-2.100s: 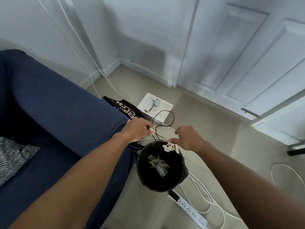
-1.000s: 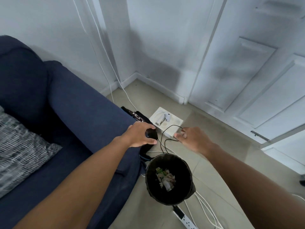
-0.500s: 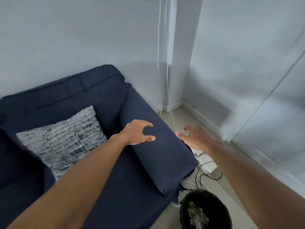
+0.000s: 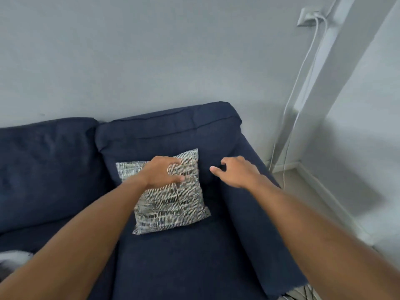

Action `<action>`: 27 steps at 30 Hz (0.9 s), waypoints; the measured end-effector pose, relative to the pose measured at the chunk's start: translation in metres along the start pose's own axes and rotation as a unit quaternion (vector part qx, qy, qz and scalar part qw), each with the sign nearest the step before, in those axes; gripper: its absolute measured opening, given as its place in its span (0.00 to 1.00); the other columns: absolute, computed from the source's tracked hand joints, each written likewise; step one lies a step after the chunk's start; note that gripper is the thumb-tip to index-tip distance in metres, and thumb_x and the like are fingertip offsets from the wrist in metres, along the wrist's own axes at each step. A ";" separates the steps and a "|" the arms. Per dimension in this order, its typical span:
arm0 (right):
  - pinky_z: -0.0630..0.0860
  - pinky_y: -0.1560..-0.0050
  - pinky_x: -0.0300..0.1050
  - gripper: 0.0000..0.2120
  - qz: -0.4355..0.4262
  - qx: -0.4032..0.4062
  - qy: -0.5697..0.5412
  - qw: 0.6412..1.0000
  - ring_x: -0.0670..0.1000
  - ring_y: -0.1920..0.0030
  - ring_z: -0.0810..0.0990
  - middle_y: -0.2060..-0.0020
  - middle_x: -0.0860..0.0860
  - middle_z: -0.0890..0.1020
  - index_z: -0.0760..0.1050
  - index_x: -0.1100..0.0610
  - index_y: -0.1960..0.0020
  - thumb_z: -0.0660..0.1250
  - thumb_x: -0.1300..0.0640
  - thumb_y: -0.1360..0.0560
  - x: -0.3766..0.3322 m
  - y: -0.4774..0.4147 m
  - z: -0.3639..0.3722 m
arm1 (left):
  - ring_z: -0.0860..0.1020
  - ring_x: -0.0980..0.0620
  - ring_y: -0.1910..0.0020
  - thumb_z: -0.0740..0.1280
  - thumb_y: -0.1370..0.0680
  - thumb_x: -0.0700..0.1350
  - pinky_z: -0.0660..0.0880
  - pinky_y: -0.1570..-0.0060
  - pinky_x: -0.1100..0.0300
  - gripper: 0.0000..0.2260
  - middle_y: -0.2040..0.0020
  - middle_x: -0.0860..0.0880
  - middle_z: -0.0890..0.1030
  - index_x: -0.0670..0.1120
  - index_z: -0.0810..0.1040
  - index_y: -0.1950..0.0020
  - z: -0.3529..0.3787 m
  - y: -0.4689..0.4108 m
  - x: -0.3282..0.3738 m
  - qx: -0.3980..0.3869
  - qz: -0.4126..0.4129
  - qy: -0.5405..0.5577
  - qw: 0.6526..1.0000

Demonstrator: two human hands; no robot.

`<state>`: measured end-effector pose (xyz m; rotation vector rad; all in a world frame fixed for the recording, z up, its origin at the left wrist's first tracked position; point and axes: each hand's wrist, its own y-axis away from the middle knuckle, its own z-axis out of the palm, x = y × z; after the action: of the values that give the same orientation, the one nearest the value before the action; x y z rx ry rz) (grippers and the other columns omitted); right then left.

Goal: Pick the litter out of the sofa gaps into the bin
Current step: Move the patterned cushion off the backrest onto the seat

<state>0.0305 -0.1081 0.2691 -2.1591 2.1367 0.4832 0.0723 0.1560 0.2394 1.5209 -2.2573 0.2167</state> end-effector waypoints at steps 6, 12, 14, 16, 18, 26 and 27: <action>0.73 0.43 0.55 0.34 -0.048 -0.032 0.016 0.998 0.59 0.36 0.75 0.35 0.57 0.75 0.70 0.54 0.29 0.55 0.30 0.23 -0.076 -0.044 0.018 | 0.72 0.50 0.28 0.67 0.32 0.73 0.66 0.28 0.50 0.39 0.30 0.51 0.77 0.50 0.75 0.29 -0.031 0.025 -0.080 0.013 -0.056 0.003 0.998; 0.72 0.39 0.57 0.36 -0.090 -0.034 0.030 0.995 0.58 0.32 0.73 0.31 0.55 0.74 0.69 0.54 0.27 0.55 0.30 0.24 -0.131 -0.076 0.041 | 0.72 0.51 0.29 0.62 0.38 0.78 0.68 0.29 0.46 0.46 0.30 0.53 0.77 0.51 0.74 0.29 -0.042 0.056 -0.148 0.041 -0.113 0.028 0.992; 0.72 0.40 0.56 0.36 -0.108 -0.039 0.036 0.993 0.58 0.32 0.73 0.31 0.55 0.75 0.68 0.55 0.27 0.55 0.30 0.24 -0.140 -0.084 0.049 | 0.72 0.51 0.28 0.65 0.36 0.77 0.68 0.29 0.46 0.44 0.29 0.53 0.76 0.51 0.73 0.28 -0.041 0.065 -0.163 0.054 -0.135 0.035 0.989; 0.73 0.41 0.56 0.37 -0.122 -0.043 0.042 0.991 0.58 0.33 0.73 0.32 0.55 0.76 0.69 0.56 0.28 0.55 0.29 0.24 -0.145 -0.091 0.057 | 0.72 0.50 0.28 0.71 0.32 0.70 0.68 0.29 0.47 0.38 0.29 0.52 0.76 0.50 0.72 0.27 -0.039 0.073 -0.169 0.062 -0.154 0.034 0.986; 0.75 0.41 0.58 0.39 -0.131 -0.049 0.046 0.989 0.58 0.33 0.73 0.32 0.56 0.75 0.68 0.57 0.27 0.54 0.29 0.24 -0.146 -0.096 0.062 | 0.72 0.47 0.28 0.73 0.29 0.63 0.67 0.29 0.47 0.35 0.29 0.50 0.76 0.49 0.72 0.27 -0.032 0.077 -0.176 0.074 -0.166 0.034 0.983; 0.71 0.35 0.59 0.42 -0.128 -0.082 0.041 0.988 0.59 0.27 0.67 0.26 0.56 0.69 0.61 0.57 0.23 0.54 0.28 0.25 -0.124 -0.114 0.077 | 0.66 0.45 0.25 0.73 0.28 0.63 0.64 0.27 0.44 0.37 0.26 0.49 0.73 0.51 0.68 0.24 -0.003 0.068 -0.178 0.069 -0.195 0.069 0.976; 0.71 0.36 0.58 0.42 -0.119 -0.088 0.035 0.988 0.60 0.28 0.69 0.26 0.57 0.69 0.61 0.58 0.23 0.55 0.28 0.25 -0.119 -0.116 0.080 | 0.66 0.45 0.25 0.73 0.29 0.63 0.64 0.27 0.44 0.37 0.26 0.49 0.72 0.51 0.67 0.24 0.002 0.064 -0.178 0.068 -0.197 0.078 0.975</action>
<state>0.1327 0.0313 0.2049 -2.5200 1.8970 0.6023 0.0702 0.3322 0.1696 1.9129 -1.8065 0.3625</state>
